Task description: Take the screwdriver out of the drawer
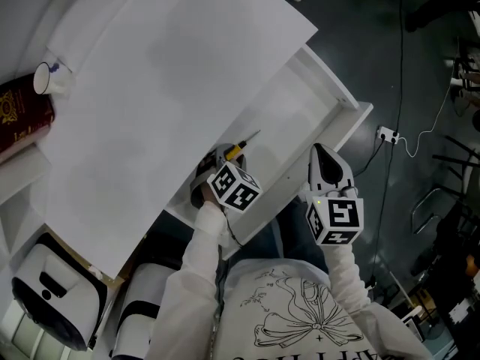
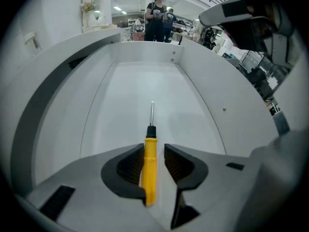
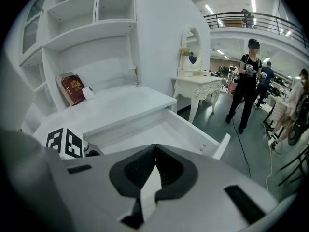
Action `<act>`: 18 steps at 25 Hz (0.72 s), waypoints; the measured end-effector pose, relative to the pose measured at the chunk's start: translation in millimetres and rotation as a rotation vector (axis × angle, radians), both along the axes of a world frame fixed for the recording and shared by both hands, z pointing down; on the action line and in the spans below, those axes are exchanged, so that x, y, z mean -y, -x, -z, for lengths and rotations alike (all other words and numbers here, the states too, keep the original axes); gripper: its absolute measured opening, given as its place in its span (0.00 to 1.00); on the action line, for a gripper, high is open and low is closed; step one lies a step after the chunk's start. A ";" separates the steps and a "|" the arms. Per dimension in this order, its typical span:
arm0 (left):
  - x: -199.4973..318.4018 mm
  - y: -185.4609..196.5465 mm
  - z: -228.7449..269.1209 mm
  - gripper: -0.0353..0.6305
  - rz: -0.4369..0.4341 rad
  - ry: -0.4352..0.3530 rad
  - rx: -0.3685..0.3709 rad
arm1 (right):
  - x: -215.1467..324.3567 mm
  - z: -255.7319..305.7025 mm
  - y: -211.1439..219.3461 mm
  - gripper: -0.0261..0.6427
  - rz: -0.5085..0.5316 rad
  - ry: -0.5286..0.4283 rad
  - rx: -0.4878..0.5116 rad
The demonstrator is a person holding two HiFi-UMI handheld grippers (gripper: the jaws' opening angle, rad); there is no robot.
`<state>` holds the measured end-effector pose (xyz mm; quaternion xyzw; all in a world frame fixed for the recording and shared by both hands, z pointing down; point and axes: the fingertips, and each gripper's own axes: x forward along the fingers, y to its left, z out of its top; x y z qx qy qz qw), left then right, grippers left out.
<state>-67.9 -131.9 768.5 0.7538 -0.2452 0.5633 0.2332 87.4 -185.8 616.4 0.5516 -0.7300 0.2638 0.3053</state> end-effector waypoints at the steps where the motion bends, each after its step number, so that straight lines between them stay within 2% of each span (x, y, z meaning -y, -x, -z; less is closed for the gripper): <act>1: 0.4 0.2 0.1 0.24 0.008 0.000 -0.003 | 0.9 -0.4 0.6 0.04 0.003 0.001 0.000; 4: 2.1 0.9 0.1 0.22 0.039 -0.003 -0.011 | 2.2 -2.2 2.1 0.04 0.009 0.004 0.003; 6: 4.0 2.4 0.1 0.16 0.065 -0.011 -0.010 | 1.8 -3.2 3.2 0.04 0.012 0.006 0.005; 13: 3.6 -0.1 7.8 0.16 0.116 -0.007 -0.036 | 2.1 0.5 3.9 0.04 0.031 -0.004 0.021; 18: 4.9 -8.3 33.3 0.16 0.147 -0.052 -0.057 | 2.6 13.0 0.3 0.04 0.041 -0.032 0.035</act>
